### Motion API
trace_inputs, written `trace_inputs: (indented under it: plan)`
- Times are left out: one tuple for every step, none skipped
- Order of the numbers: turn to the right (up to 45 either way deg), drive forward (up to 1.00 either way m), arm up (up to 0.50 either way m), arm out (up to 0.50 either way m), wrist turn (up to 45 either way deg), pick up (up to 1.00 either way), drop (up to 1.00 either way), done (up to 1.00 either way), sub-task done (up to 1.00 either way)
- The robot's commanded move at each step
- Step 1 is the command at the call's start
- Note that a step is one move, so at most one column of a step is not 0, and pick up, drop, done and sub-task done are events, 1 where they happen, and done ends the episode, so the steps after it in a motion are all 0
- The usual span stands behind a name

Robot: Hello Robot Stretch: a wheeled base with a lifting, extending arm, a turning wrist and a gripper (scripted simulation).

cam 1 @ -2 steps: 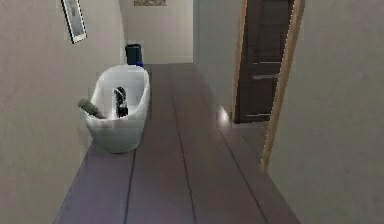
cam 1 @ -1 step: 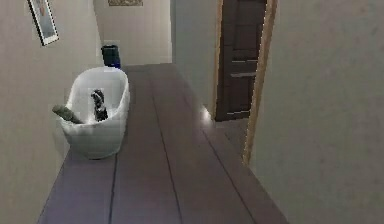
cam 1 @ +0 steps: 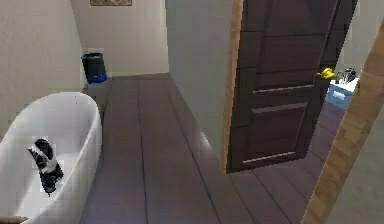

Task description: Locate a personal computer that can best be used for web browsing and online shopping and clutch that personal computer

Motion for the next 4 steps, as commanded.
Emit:
trace_inputs:
  plan:
    - [3.0, 0.00, 0.00, 0.00, 0.0, 0.00, 0.00, 0.00, 0.00]
    - [0.0, 0.55, 0.00, 0.00, 0.0, 0.00, 0.00, 0.00, 0.00]
    - [39.0, 0.00, 0.00, 0.00, 0.0, 0.00, 0.00, 0.00, 0.00]
    - [0.0, 0.85, 0.00, 0.00, 0.0, 0.00, 0.00, 0.00, 0.00]
